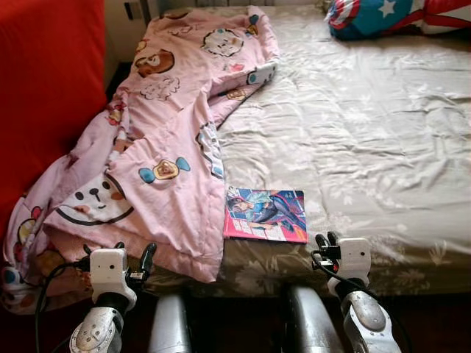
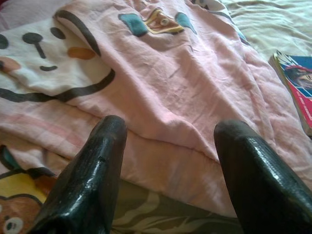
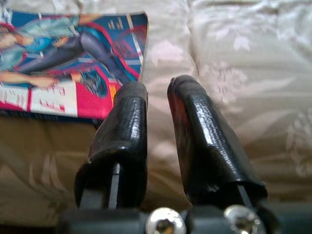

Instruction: Clean up the room

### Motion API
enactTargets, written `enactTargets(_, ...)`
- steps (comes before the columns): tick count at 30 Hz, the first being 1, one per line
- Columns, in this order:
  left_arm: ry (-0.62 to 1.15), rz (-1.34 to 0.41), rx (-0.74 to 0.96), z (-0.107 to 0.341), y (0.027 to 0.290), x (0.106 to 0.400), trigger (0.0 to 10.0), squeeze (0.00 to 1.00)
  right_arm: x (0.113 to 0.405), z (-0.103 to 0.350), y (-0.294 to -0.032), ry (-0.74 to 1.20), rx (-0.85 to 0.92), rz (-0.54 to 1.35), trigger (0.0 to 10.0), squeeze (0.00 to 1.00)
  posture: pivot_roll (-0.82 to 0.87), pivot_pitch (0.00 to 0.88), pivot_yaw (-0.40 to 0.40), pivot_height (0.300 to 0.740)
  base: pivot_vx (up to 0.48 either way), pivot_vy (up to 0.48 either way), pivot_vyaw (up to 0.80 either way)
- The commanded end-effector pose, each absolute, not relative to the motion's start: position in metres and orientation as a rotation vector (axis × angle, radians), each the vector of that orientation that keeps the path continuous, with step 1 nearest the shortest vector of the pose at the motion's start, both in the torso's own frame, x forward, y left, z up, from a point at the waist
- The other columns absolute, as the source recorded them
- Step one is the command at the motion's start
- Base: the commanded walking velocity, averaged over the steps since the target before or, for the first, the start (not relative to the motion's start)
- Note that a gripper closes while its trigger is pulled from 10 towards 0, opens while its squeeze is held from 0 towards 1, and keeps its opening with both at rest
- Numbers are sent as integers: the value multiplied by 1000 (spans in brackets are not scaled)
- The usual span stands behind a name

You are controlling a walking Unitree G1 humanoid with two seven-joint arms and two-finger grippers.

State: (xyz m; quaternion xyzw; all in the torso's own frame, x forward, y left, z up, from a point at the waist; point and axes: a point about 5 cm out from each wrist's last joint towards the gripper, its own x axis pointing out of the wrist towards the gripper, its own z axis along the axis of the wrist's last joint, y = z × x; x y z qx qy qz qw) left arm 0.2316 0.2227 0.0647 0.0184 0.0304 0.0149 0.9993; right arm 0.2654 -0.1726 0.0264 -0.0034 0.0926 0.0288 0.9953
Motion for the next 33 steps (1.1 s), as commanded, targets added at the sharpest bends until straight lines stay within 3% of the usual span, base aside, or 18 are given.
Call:
enactTargets(1,82,46,40,63,228,228,10000,0,264,23,-170,197,8,66,10000,0,32,216,27,546,0,0,0)
enactTargets(24,85,56,31,64,227,229,10000,0,267,27,-162,169,-5,133,10000,0,37,224,25,546,0,0,0)
enactTargets(33,88,56,30,63,227,229,10000,0,269,28,-160,163,-10,146,10000,0,38,222,26,546,303,0,0)
